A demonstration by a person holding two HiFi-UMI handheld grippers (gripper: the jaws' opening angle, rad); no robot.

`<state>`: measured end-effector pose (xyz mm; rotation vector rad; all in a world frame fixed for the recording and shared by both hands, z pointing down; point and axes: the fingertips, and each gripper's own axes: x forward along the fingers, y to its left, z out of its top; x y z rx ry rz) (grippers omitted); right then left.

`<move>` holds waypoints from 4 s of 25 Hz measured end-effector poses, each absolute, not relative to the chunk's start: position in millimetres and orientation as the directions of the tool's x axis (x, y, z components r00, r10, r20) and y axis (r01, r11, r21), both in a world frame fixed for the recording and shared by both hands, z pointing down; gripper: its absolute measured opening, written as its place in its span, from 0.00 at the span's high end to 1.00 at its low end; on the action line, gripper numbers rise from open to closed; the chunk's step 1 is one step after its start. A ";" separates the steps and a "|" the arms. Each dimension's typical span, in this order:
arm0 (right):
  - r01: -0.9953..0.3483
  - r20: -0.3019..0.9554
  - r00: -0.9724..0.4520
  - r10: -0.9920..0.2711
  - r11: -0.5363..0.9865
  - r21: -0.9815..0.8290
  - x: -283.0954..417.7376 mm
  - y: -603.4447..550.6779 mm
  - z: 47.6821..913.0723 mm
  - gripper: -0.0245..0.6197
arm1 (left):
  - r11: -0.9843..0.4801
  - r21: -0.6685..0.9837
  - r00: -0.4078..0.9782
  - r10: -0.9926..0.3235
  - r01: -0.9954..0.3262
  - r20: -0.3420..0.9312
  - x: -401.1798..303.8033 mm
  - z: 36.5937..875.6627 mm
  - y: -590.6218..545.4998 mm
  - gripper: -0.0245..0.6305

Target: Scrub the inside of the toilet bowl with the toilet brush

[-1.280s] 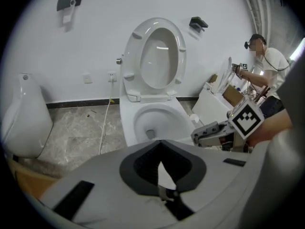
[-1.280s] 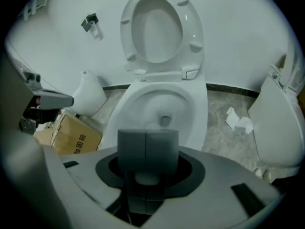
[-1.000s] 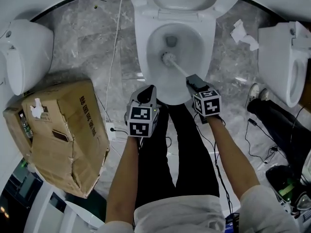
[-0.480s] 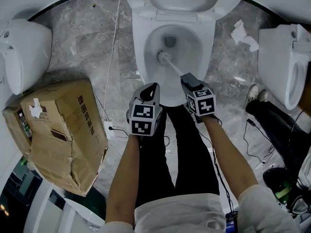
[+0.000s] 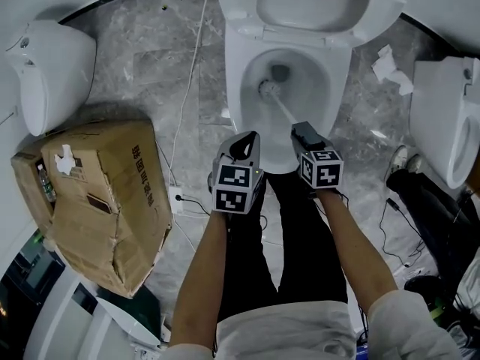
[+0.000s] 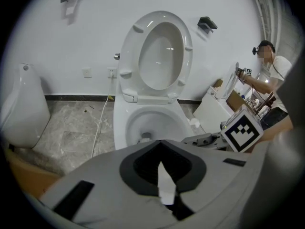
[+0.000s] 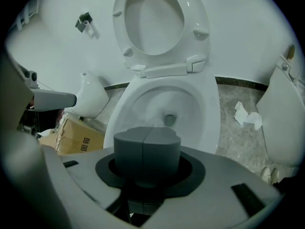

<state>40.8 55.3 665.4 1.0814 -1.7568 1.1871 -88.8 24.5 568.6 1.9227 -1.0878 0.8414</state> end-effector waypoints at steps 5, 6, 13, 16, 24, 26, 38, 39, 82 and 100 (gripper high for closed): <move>-0.925 0.901 -0.359 -0.246 0.226 -0.306 41.2 34.1 669.1 0.67 | -0.321 0.298 0.411 -0.389 -0.899 0.824 -89.7 575.1 22.2 0.92; -0.925 0.899 -0.359 -0.249 0.221 -0.308 40.5 29.5 668.9 0.68 | -0.318 0.300 0.411 -0.386 -0.900 0.826 -89.6 576.3 21.9 0.92; -0.927 0.885 -0.371 -0.282 0.166 -0.336 41.1 3.8 666.6 0.68 | -0.308 0.302 0.407 -0.378 -0.902 0.832 -79.0 582.7 15.9 0.92; -0.928 0.877 -0.372 -0.304 0.132 -0.348 43.2 -7.6 666.7 0.68 | -0.306 0.305 0.409 -0.376 -0.902 0.832 -75.9 583.8 14.6 0.92; -0.933 0.876 -0.357 -0.325 0.086 -0.348 47.9 -30.4 663.9 0.68 | -0.299 0.314 0.409 -0.347 -0.901 0.844 -87.9 591.1 19.7 0.92; -0.935 0.874 -0.353 -0.335 0.097 -0.341 49.2 -34.9 663.0 0.68 | -0.285 0.312 0.401 -0.344 -0.906 0.849 -94.7 595.0 21.4 0.92; -0.960 0.877 -0.278 -0.391 0.136 -0.244 67.0 -69.6 658.7 0.68 | -0.257 0.302 0.376 -0.325 -0.918 0.868 -100.6 609.9 23.2 0.92; -0.961 0.878 -0.274 -0.393 0.144 -0.236 67.4 -71.8 657.9 0.68 | -0.262 0.302 0.379 -0.326 -0.917 0.866 -99.1 609.5 20.8 0.92; -0.998 0.904 -0.013 -0.427 -0.045 -0.035 90.8 -3.7 641.7 0.67 | -0.465 0.319 0.470 -0.257 -0.826 0.844 -138.4 614.5 36.3 0.92; -0.962 0.925 0.013 -0.380 -0.259 -0.093 73.8 42.0 652.8 0.67 | -0.490 0.350 0.510 -0.239 -0.798 0.826 -146.3 612.1 49.3 0.92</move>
